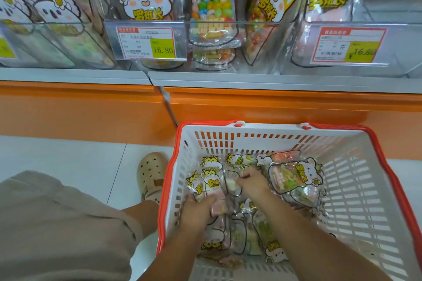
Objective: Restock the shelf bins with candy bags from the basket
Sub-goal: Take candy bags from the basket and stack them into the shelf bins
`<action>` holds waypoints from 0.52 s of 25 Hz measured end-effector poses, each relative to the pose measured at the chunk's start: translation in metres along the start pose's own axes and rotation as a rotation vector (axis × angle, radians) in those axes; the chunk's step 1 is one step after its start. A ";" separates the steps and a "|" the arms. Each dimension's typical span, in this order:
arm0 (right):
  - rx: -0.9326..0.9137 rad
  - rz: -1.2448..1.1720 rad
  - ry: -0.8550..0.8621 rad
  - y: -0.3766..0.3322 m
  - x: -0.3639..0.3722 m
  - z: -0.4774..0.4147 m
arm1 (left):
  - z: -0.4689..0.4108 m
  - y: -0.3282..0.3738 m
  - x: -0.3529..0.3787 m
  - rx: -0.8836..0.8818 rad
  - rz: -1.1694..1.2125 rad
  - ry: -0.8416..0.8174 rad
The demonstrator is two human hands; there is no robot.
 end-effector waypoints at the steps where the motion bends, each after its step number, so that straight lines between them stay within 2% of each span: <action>1: -0.031 -0.076 0.026 0.002 -0.009 0.004 | 0.002 0.001 0.000 0.006 0.004 -0.001; 5: -0.137 -0.327 0.141 0.018 -0.050 0.021 | 0.012 0.003 -0.003 -0.022 0.091 -0.034; 9: -0.100 -0.593 0.094 0.038 -0.072 0.033 | 0.018 0.006 0.001 -0.052 0.161 -0.151; 11: -0.246 -0.605 0.177 0.035 -0.074 0.052 | 0.022 0.012 0.004 -0.059 0.240 -0.222; 13: -0.536 -0.399 0.285 0.023 -0.068 0.081 | 0.036 0.024 0.007 -0.053 0.359 -0.301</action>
Point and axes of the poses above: each hand's wrist, its own z-axis away from the middle knuckle, its own x-axis out of the palm, y = z × x, the point moved 1 cm from there along -z, towards the middle knuckle, and after that the axes turned 4 degrees about x, right-handed, at the moved point
